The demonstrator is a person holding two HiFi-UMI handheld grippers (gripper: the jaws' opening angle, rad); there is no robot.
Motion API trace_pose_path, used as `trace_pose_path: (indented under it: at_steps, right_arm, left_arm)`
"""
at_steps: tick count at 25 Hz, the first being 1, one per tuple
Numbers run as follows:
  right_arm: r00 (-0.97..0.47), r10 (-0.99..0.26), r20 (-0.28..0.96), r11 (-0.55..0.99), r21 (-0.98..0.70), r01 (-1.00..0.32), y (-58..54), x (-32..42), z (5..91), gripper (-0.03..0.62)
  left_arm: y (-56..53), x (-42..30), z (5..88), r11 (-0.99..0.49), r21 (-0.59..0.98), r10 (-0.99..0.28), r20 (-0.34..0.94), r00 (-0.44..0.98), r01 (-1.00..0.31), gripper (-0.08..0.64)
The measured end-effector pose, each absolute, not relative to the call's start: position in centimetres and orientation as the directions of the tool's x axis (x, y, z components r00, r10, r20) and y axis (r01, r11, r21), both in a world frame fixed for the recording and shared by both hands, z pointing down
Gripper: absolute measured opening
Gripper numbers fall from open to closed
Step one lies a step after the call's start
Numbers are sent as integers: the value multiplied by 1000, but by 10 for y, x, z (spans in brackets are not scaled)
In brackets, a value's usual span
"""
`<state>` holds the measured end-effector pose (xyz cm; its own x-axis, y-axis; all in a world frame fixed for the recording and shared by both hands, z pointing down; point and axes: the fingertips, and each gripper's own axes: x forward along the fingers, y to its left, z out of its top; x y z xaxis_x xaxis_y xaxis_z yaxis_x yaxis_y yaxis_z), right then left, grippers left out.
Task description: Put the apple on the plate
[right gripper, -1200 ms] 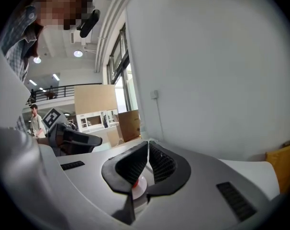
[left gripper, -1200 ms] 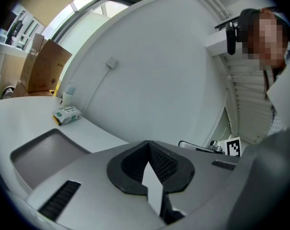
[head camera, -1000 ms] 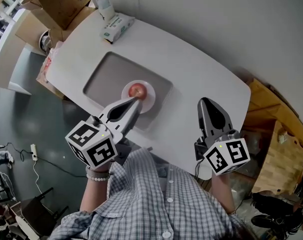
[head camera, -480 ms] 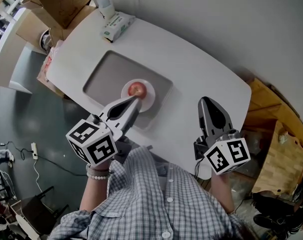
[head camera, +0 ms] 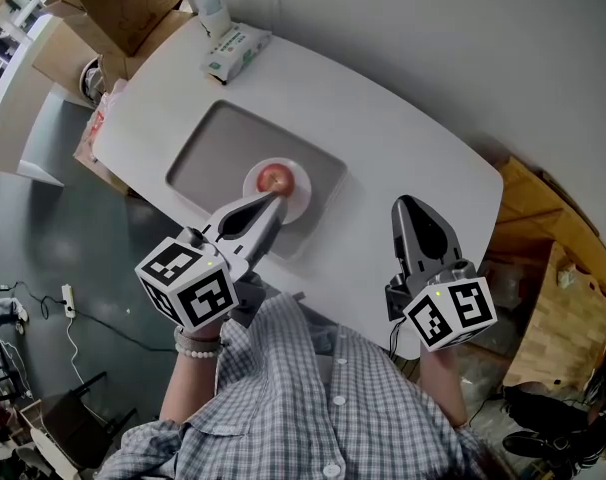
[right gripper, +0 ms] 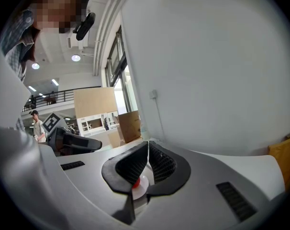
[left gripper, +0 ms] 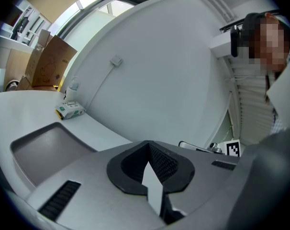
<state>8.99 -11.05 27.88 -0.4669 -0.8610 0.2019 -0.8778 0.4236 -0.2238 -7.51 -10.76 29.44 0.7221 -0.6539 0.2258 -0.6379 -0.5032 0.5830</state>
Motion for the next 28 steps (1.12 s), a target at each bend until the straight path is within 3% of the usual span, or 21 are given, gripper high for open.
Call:
trace_pose_path:
  at_steps: [28]
  right_arm:
    - [-489,-842,227,443,-224,-868,-107,83,288,28]
  left_arm:
    - [-105,-77,308,-481,596,-649,250,718,-642,8]
